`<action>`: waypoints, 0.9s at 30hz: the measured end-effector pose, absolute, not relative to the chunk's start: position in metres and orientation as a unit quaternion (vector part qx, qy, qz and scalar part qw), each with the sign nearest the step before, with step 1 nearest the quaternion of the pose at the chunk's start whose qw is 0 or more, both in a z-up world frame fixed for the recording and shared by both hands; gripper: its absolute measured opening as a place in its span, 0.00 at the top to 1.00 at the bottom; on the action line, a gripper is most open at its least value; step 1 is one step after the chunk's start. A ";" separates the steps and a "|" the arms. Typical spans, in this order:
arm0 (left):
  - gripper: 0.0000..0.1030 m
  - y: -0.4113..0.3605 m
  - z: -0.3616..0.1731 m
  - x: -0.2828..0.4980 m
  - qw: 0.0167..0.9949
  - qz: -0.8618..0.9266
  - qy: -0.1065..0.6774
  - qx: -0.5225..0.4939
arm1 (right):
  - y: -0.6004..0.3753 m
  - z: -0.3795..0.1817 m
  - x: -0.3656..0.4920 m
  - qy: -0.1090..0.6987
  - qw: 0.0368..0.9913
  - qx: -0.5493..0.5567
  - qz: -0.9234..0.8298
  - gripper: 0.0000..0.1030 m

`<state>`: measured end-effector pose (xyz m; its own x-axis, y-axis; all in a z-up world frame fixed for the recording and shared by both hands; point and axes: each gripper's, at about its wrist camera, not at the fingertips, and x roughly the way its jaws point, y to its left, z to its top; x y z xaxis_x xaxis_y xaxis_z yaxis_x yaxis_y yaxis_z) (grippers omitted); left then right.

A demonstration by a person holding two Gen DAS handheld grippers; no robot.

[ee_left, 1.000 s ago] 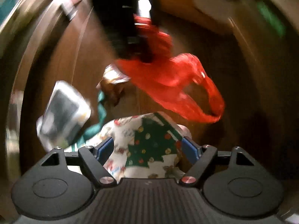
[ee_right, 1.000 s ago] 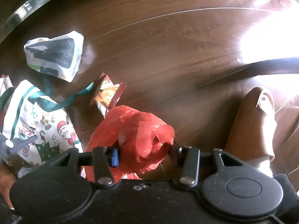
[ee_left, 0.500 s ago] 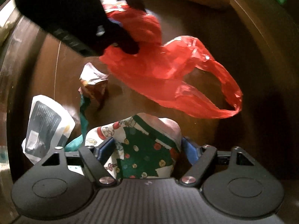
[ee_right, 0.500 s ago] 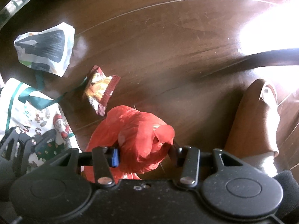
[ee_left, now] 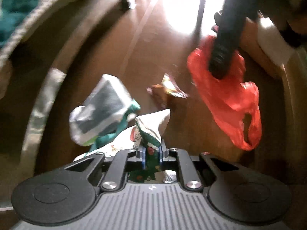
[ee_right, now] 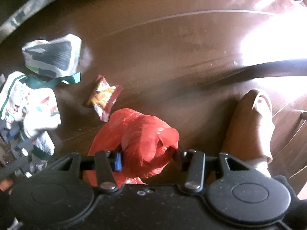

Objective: Collect trash
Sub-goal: 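Lift the Christmas bag in the left tool while the right carries the red bag to the bin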

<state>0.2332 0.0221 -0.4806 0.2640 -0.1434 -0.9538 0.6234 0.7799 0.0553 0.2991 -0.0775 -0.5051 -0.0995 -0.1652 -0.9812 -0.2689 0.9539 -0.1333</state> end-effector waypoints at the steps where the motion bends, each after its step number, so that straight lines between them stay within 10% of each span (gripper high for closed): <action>1: 0.90 0.027 -0.472 0.235 0.771 -0.247 0.549 0.209 | -0.075 -0.498 0.299 0.738 0.657 -0.151 0.045 0.54; 27: 0.90 0.065 -0.132 0.232 0.903 -0.108 0.411 0.058 | -0.102 -0.137 0.269 0.497 0.842 -0.117 0.174 0.55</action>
<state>0.2323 0.0650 -0.1320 0.6393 -0.1476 -0.7546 0.2431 0.9699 0.0162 0.2691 -0.1016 -0.1368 0.4452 0.1766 -0.8779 -0.4087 0.9124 -0.0237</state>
